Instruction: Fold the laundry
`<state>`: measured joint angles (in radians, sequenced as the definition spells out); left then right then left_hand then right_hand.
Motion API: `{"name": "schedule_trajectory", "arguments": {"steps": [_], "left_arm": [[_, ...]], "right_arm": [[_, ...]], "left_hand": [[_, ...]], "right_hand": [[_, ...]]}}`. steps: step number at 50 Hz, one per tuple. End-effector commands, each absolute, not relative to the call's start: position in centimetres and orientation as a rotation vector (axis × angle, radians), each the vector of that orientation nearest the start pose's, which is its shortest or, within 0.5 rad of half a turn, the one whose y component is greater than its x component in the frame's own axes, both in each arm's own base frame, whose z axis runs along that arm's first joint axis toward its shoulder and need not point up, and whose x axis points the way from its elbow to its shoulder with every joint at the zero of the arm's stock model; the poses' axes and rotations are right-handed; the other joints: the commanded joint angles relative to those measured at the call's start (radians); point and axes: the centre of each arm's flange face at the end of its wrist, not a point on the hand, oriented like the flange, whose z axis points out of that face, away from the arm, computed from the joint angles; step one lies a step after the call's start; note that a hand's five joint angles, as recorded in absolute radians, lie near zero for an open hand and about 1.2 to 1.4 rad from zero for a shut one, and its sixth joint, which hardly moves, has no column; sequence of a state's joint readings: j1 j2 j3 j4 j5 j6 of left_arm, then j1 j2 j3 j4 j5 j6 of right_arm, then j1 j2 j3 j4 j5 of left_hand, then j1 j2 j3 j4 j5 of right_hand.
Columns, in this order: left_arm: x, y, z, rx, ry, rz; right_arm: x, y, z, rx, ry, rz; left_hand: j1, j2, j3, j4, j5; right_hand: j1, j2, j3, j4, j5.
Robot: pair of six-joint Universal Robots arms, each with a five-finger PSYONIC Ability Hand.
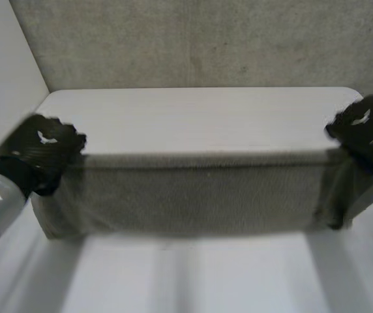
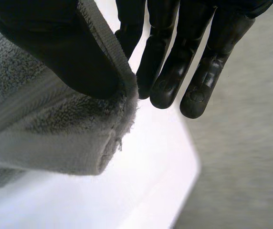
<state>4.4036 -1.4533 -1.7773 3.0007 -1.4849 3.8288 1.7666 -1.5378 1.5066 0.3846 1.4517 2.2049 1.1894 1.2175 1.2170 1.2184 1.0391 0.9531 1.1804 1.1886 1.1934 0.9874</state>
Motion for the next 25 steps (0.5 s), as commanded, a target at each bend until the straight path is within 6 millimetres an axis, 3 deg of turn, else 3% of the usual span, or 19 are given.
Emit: {"name": "schedule_trajectory", "arguments": {"steps": [1, 2, 3, 4, 5, 6, 7, 8, 10, 11, 12, 13, 14, 15, 16, 18, 22, 24, 25], "left_arm": [[-22.7, -26.6, 21.7, 1.323, 2.041, -1.63], [-23.3, -28.5, 22.1, 1.309, 1.991, -1.673], [-23.3, -28.5, 22.1, 1.309, 1.991, -1.674], [-23.9, -30.4, 23.5, 1.271, 1.92, -1.752], [-23.9, -30.4, 23.5, 1.271, 1.919, -1.753], [-24.4, -32.3, 25.5, 1.212, 1.829, -1.854], [-25.1, -33.8, 28.3, 1.14, 1.703, -1.978], [-25.1, -33.9, 28.4, 1.14, 1.702, -1.979], [-26.4, -35.7, 35.1, 0.96, 1.411, -2.241], [-26.4, -35.7, 35.1, 0.958, 1.41, -2.243], [-26.6, -36.0, 38.5, 0.845, 1.265, -2.367], [-26.6, -36.0, 38.5, 0.844, 1.264, -2.368], [-26.6, -35.8, 41.6, 0.725, 1.128, -2.478], [-26.5, -35.5, 43.8, 0.617, 1.021, -2.568], [-26.5, -35.5, 43.9, 0.616, 1.02, -2.569], [-26.1, -33.8, 47.3, 0.475, 0.863, -2.695], [-25.7, -33.0, 46.7, 0.484, 0.91, -2.689], [-25.5, -33.2, 45.5, 0.508, 0.966, -2.66], [-25.5, -33.4, 43.8, 0.539, 1.035, -2.63]], "right_arm": [[21.3, -29.3, 23.8, -1.876, 2.42, -1.738], [22.1, -30.8, 24.4, -1.86, 2.414, -1.839], [22.1, -30.8, 24.4, -1.86, 2.414, -1.84], [23.1, -32.3, 25.5, -1.82, 2.382, -1.992], [24.0, -33.8, 27.3, -1.741, 2.32, -2.196], [24.0, -33.8, 27.3, -1.741, 2.32, -2.198], [24.5, -35.2, 29.7, -1.621, 2.233, -2.425], [24.5, -35.2, 29.7, -1.62, 2.232, -2.428], [25.2, -37.0, 35.2, -1.331, 1.952, -2.878], [25.2, -37.0, 35.2, -1.33, 1.951, -2.88], [25.3, -37.4, 37.6, -1.186, 1.795, -3.062], [25.5, -37.2, 39.8, -1.057, 1.629, -3.206], [25.5, -37.2, 39.8, -1.055, 1.627, -3.207], [25.5, -36.5, 42.0, -0.928, 1.461, -3.327], [25.2, -35.7, 44.0, -0.815, 1.324, -3.419], [25.1, -35.0, 44.9, -0.766, 1.233, -3.463], [25.1, -34.2, 44.8, -0.806, 1.189, -3.455], [25.3, -34.4, 42.9, -0.901, 1.233, -3.399], [25.3, -34.4, 42.9, -0.902, 1.233, -3.399]], "left_hand": [[0.207, 0.179, 0.179, 0.178, 0.183], [0.207, 0.179, 0.179, 0.178, 0.183], [0.207, 0.179, 0.179, 0.178, 0.183], [0.207, 0.179, 0.179, 0.178, 0.183], [0.207, 0.179, 0.179, 0.178, 0.183], [0.207, 0.179, 0.179, 0.178, 0.183], [0.207, 0.179, 0.179, 0.178, 0.183], [0.207, 0.179, 0.179, 0.178, 0.183], [0.207, 0.179, 0.179, 0.178, 0.183], [0.207, 0.179, 0.179, 0.178, 0.183], [0.207, 0.179, 0.179, 0.178, 0.183], [0.207, 0.179, 0.179, 0.178, 0.183], [0.207, 0.179, 0.179, 0.178, 0.183], [0.207, 0.179, 0.179, 0.178, 0.183], [0.207, 0.179, 0.179, 0.178, 0.183], [0.207, 0.179, 0.179, 0.178, 0.183], [0.207, 0.179, 0.179, 0.178, 0.183], [0.207, 0.179, 0.179, 0.178, 0.183], [0.207, 0.179, 0.179, 0.178, 0.183]], "right_hand": [[0.443, 0.216, 0.208, 0.203, 0.234], [0.443, 0.216, 0.208, 0.203, 0.234], [0.443, 0.216, 0.208, 0.203, 0.234], [0.443, 0.216, 0.208, 0.203, 0.234], [0.443, 0.216, 0.208, 0.203, 0.234], [0.443, 0.216, 0.208, 0.203, 0.234], [0.443, 0.216, 0.208, 0.203, 0.234], [0.443, 0.216, 0.208, 0.203, 0.234], [0.443, 0.216, 0.208, 0.203, 0.234], [0.443, 0.216, 0.208, 0.203, 0.234], [0.443, 0.216, 0.208, 0.203, 0.234], [0.443, 0.216, 0.208, 0.203, 0.234], [0.443, 0.216, 0.208, 0.203, 0.234], [0.443, 0.216, 0.208, 0.203, 0.234], [0.443, 0.216, 0.208, 0.203, 0.234], [0.443, 0.216, 0.208, 0.203, 0.234], [0.443, 0.216, 0.208, 0.203, 0.234], [0.443, 0.216, 0.208, 0.203, 0.234], [0.443, 0.216, 0.208, 0.203, 0.234]]}}
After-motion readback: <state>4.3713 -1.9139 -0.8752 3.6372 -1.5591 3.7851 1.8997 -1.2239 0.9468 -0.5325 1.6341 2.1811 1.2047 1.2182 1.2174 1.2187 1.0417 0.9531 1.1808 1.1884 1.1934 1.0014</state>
